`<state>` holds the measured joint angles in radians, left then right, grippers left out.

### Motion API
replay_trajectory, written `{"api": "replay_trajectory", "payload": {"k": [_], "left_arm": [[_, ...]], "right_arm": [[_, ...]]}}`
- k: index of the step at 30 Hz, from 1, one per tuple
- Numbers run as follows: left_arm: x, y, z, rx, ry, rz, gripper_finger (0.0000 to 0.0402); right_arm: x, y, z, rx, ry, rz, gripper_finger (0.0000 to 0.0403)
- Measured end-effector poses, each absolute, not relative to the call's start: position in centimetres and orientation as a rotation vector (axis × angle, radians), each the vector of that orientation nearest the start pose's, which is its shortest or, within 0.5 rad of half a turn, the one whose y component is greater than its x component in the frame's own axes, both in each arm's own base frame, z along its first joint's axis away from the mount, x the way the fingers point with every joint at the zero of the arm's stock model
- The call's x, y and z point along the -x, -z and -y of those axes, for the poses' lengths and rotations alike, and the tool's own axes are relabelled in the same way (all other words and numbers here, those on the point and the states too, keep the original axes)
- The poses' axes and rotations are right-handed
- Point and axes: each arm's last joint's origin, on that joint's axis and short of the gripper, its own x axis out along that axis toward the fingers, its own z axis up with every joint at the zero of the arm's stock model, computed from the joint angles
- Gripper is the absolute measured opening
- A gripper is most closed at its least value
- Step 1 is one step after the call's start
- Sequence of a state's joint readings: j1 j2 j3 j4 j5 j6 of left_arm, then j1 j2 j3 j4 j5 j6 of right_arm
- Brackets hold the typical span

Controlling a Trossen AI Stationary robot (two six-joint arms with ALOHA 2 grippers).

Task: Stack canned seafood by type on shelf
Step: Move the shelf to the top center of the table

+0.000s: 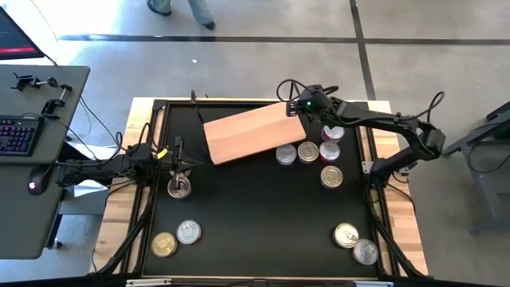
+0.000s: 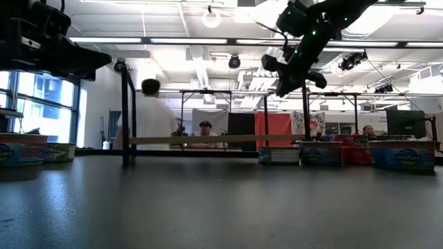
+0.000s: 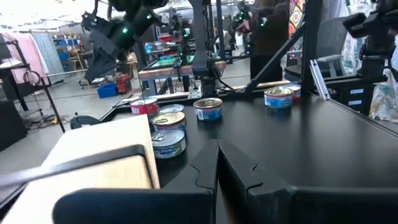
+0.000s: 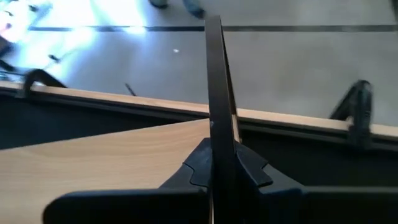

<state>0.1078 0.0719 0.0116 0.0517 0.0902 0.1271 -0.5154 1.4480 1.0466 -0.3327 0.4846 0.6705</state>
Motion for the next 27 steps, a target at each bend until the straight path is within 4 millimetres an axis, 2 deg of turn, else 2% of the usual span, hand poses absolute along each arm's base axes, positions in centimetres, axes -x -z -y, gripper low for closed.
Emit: {"api": "replay_trajectory", "payload": {"k": [3,4,13,17,21,24,27], "left_arm": [[-10.1,-16.7,-0.8,0.122,-0.010,-0.008,0.0001],[-10.1,-16.7,-0.8,0.152,-0.014,-0.004,0.0001],[-10.1,-17.1,-0.8,0.228,-0.016,0.041,0.0001],[-10.1,-17.4,-0.8,0.275,-0.014,0.071,0.0001],[-10.0,-17.9,-0.9,0.325,-0.015,0.125,0.0001],[-10.1,-18.1,-0.8,0.328,-0.022,0.147,0.0001],[-10.3,-18.3,-0.6,0.337,-0.066,0.164,0.0000]], "right_arm": [[-25.6,-25.7,16.7,-0.616,1.210,-0.445,0.0016],[-25.3,-25.5,16.9,-0.622,1.229,-0.458,0.0017],[-24.6,-25.4,17.5,-0.663,1.253,-0.478,0.0028],[-24.5,-25.0,17.3,-0.621,1.242,-0.535,0.0084],[-24.4,-25.9,16.9,-0.558,1.160,-0.562,0.0153],[-24.1,-27.2,15.8,-0.487,1.093,-0.566,0.0192],[-23.7,-29.0,14.3,-0.406,1.063,-0.524,0.0211]]}}
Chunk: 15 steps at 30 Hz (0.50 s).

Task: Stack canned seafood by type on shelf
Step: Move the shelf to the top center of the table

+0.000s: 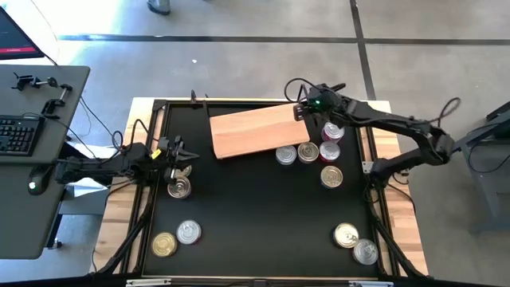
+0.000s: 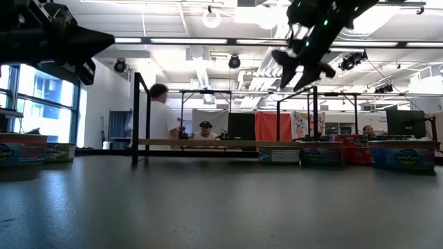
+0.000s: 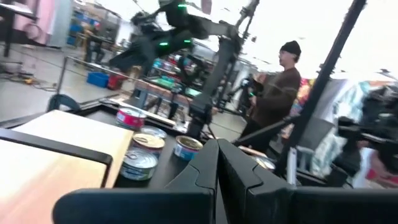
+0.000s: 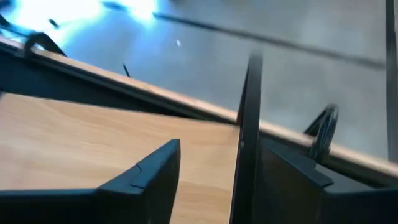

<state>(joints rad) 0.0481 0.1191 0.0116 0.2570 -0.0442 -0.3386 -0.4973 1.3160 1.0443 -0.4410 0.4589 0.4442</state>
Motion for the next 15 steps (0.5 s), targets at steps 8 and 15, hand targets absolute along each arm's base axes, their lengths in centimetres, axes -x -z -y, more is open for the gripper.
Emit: {"api": "replay_trajectory", "payload": {"k": [8,15], "left_arm": [[-12.2,-19.6,0.3,0.385,-0.122,0.044,0.0000],[-16.1,-21.4,1.4,0.324,-0.129,-0.215,0.0000]], "right_arm": [[-22.1,-32.5,9.8,-0.249,0.950,-0.471,0.0216],[-22.2,-32.9,6.0,-0.197,0.819,-0.490,0.0216]]}}
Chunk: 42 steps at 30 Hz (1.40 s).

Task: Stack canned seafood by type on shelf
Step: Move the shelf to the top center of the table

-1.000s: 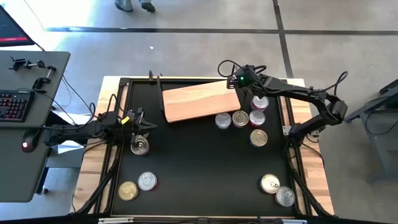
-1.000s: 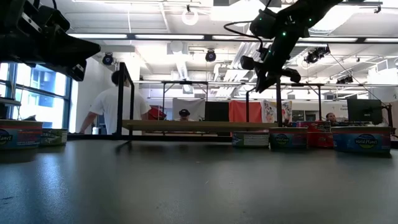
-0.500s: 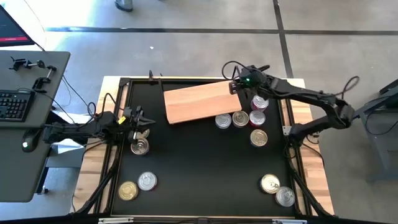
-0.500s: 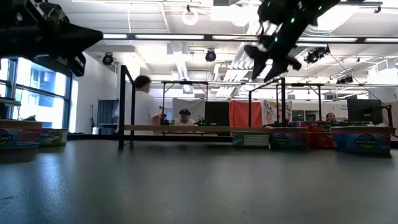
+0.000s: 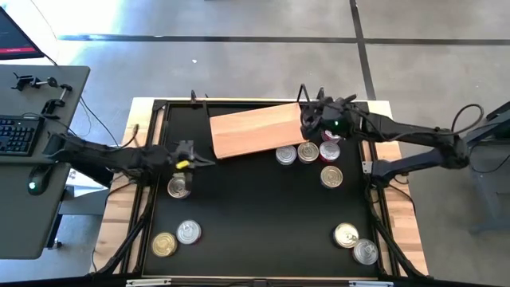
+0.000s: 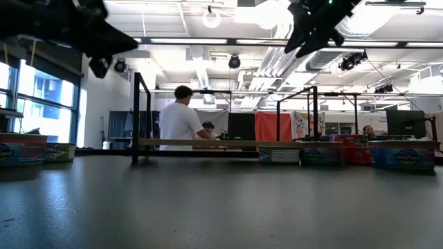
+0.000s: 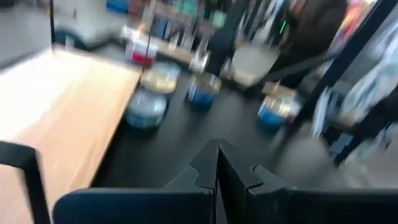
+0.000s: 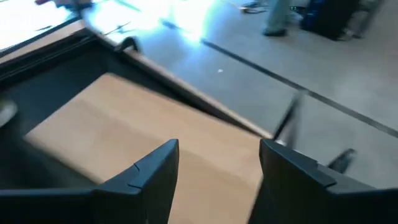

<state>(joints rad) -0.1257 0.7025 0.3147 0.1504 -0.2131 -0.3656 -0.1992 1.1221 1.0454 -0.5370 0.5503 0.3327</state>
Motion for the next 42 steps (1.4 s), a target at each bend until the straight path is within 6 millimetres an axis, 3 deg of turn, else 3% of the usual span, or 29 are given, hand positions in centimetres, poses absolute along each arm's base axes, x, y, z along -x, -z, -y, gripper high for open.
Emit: {"api": "replay_trajectory", "payload": {"k": [3,7,13,18,26,31,35,42], "left_arm": [[-17.6,-21.4,1.7,0.289,-0.174,-0.348,0.0000],[-18.9,-20.7,1.3,0.224,-0.326,-0.470,0.0000],[-19.2,-19.8,-0.1,0.101,-0.507,-0.581,0.0000],[-18.9,-19.7,-2.3,-0.013,-0.614,-0.629,0.0000],[-18.1,-19.5,-6.3,-0.082,-0.772,-0.703,0.0000],[-17.9,-19.1,-7.6,-0.077,-0.746,-0.749,0.0000],[-17.9,-19.0,-7.9,-0.054,-0.726,-0.753,0.0000],[-17.9,-19.8,-6.6,0.031,-0.705,-0.659,0.0000]], "right_arm": [[-22.9,-32.3,3.9,-0.194,0.741,-0.495,0.0216],[-23.5,-30.0,0.4,-0.164,0.644,-0.522,0.0216],[-22.9,-26.8,-4.8,-0.134,0.531,-0.472,0.0216],[-22.0,-23.8,-7.4,-0.134,0.426,-0.413,0.0216],[-20.8,-21.2,-9.1,-0.195,0.316,-0.313,0.0216],[-20.4,-20.8,-9.3,-0.203,0.341,-0.297,0.0216],[-20.3,-20.8,-9.4,-0.200,0.350,-0.290,0.0216],[-20.3,-20.8,-9.5,-0.191,0.346,-0.293,0.0216]]}}
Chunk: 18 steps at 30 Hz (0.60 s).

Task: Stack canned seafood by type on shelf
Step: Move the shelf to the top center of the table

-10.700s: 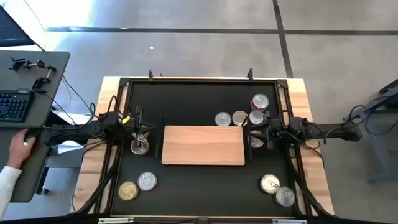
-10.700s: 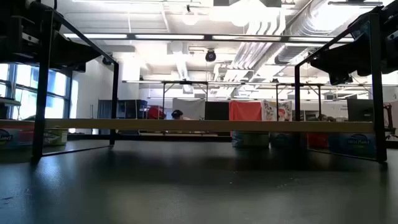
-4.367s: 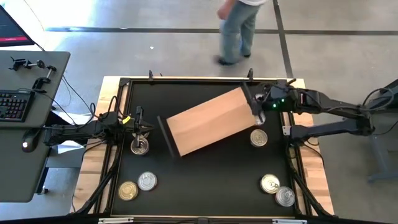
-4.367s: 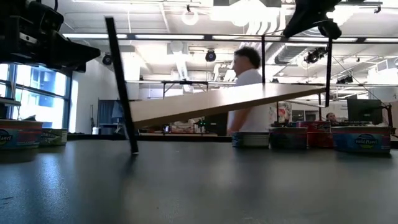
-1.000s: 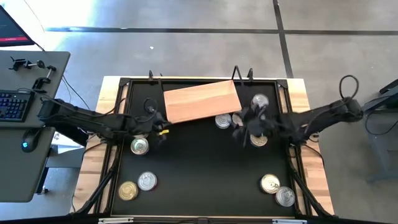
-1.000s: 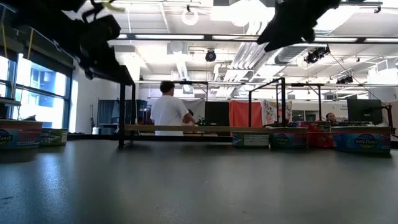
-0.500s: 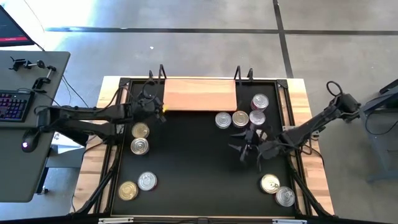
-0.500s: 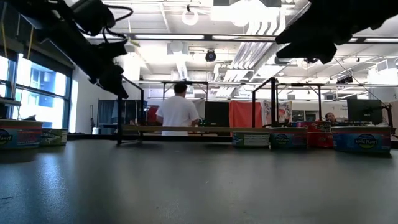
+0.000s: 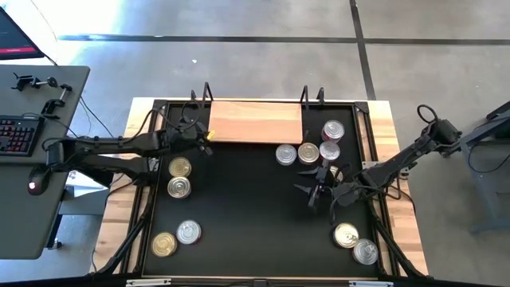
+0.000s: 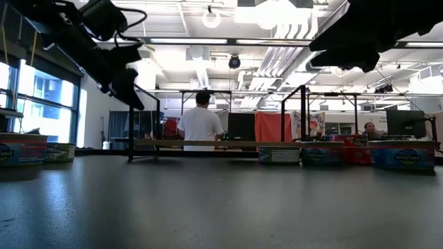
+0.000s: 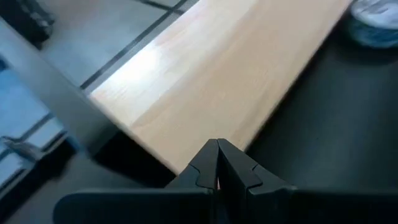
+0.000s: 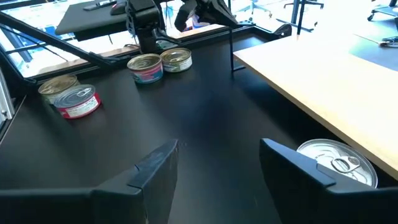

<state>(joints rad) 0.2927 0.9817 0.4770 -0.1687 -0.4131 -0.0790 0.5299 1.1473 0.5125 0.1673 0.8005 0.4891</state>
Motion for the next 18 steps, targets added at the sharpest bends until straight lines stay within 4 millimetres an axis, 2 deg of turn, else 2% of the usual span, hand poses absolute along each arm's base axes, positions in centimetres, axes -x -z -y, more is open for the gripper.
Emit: {"api": "replay_trajectory", "payload": {"k": [6,10,13,18], "left_arm": [[-17.8,-20.8,-5.2,0.084,-0.649,-0.577,0.0000],[-17.8,-21.2,-4.0,0.107,-0.594,-0.537,0.0000],[-18.0,-21.3,-3.1,0.127,-0.551,-0.519,0.0000],[-18.1,-21.3,-2.0,0.123,-0.497,-0.520,0.0000]], "right_arm": [[-20.3,-20.7,-9.5,-0.171,0.347,-0.298,0.0216],[-20.4,-21.1,-8.6,-0.182,0.453,-0.288,0.0216],[-20.7,-21.1,-6.5,-0.229,0.565,-0.338,0.0215],[-21.0,-19.9,-1.6,-0.292,0.721,-0.497,0.0200]]}}
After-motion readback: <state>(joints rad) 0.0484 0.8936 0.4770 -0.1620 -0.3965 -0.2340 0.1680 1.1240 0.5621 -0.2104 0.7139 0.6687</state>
